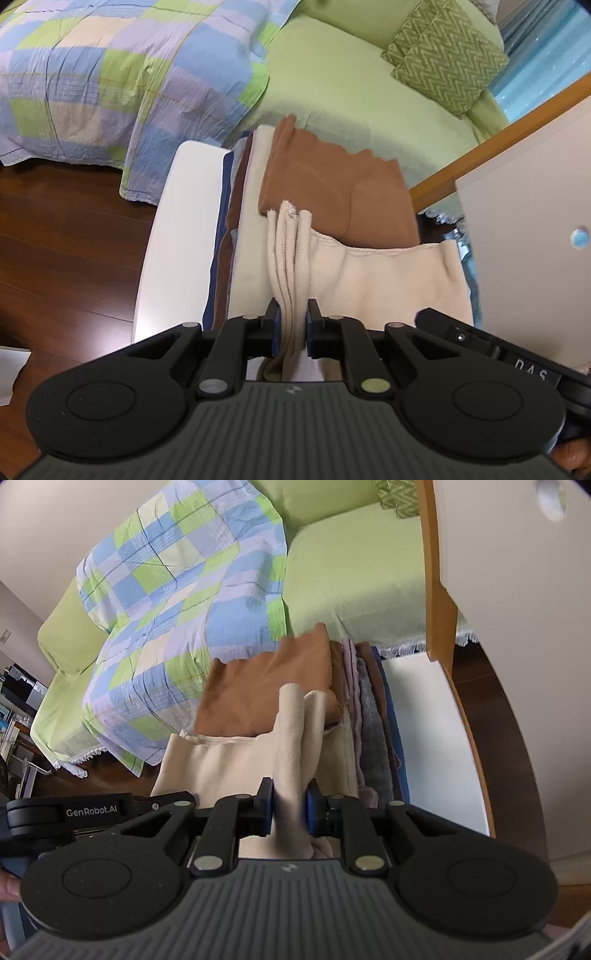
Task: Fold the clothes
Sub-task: 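Lift the folded cloth with both grippers and carry it to the chair's clothes stack, then lower the cloth onto the stack and open both grippers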
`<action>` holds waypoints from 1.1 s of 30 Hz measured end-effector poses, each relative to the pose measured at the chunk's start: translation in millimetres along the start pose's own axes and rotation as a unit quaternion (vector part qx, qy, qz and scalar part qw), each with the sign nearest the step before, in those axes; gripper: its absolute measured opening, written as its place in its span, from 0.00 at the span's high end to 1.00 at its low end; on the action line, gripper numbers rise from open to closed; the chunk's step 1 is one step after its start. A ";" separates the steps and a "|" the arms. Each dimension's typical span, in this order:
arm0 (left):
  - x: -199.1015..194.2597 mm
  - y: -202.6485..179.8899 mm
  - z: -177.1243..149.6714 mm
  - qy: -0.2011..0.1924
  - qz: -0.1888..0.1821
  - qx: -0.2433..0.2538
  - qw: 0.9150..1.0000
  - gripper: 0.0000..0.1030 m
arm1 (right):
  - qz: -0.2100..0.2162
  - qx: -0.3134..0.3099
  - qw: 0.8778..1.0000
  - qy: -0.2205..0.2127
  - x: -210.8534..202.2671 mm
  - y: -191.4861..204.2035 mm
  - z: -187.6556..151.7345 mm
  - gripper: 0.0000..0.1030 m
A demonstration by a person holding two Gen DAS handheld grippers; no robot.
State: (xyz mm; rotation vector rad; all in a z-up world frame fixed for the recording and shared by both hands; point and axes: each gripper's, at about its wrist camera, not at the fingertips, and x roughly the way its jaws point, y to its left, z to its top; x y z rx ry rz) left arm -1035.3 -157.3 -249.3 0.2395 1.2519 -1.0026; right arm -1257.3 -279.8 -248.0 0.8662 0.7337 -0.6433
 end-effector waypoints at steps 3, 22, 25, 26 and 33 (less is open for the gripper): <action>7.2 -0.7 -5.0 0.007 0.010 -0.002 1.000 0.87 | 0.000 0.005 1.000 0.007 9.0 -5.4 -1.6 0.85; -34.8 -4.2 -17.8 -0.015 0.023 0.072 0.997 0.68 | -0.015 -0.164 0.986 -0.014 -28.7 15.9 -19.0 0.90; -13.6 -9.8 -19.7 0.007 0.007 0.088 0.996 0.68 | -0.023 -0.161 0.987 0.004 -11.6 7.8 -23.3 0.90; 0.5 -8.1 -20.9 0.021 0.016 0.093 0.995 0.68 | -0.027 -0.160 0.987 0.011 -5.1 3.8 -24.9 0.90; 21.5 0.4 -17.2 0.033 0.035 0.113 0.992 0.69 | -0.036 -0.162 0.986 0.027 11.1 -13.8 -24.4 1.00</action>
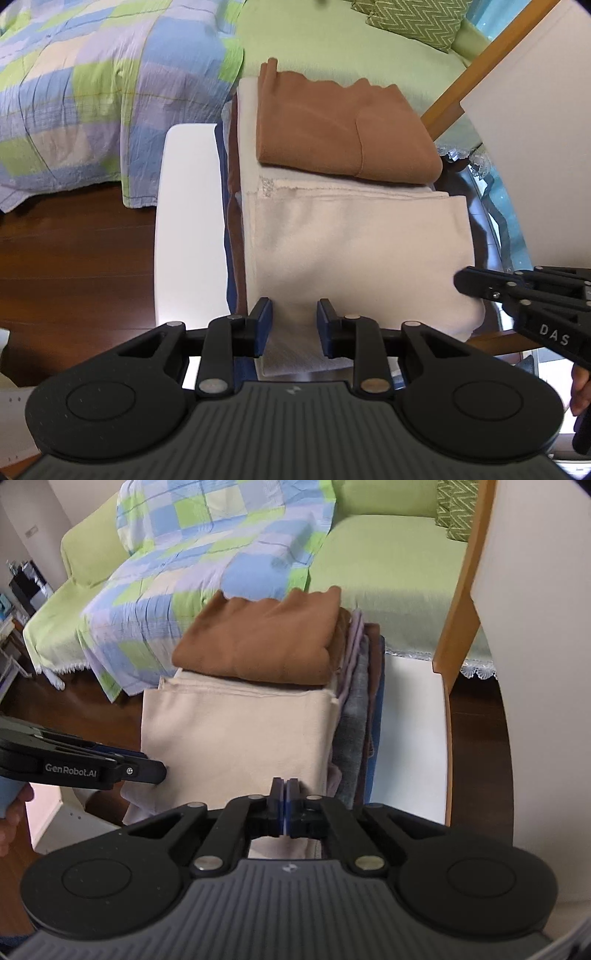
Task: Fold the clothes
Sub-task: 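Lower the cloth onto the stack and open both grippers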
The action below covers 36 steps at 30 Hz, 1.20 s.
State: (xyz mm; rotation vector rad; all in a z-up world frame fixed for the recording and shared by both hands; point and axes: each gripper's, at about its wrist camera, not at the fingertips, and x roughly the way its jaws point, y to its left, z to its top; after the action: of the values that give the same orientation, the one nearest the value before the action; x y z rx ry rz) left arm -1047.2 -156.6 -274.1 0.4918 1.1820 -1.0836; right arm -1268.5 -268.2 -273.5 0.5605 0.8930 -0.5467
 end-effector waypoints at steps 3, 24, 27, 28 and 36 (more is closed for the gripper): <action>-18.6 -2.0 3.6 -0.027 0.002 0.023 0.999 0.68 | -0.005 0.006 1.000 -0.009 -11.2 1.3 4.9 1.00; -27.1 6.0 48.2 -0.038 0.029 0.103 0.994 0.53 | -0.047 0.058 0.997 -0.037 -19.7 5.3 28.9 0.78; -42.3 8.4 51.1 -0.022 0.041 0.129 0.991 0.51 | -0.063 0.083 0.994 -0.026 -38.7 14.7 16.1 0.67; -44.5 8.9 53.0 -0.013 0.041 0.138 0.989 0.51 | -0.070 0.093 0.993 -0.019 -44.0 18.3 11.4 0.62; -55.8 10.5 78.7 0.043 -0.038 0.298 0.953 0.50 | -0.173 0.247 0.952 -0.050 -53.1 77.7 -9.5 0.38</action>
State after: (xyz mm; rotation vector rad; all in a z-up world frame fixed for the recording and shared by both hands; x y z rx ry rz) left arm -998.8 -191.5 -197.5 0.9733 0.9389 -1.5032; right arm -1250.7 -194.6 -216.8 0.8251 0.7596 -1.1270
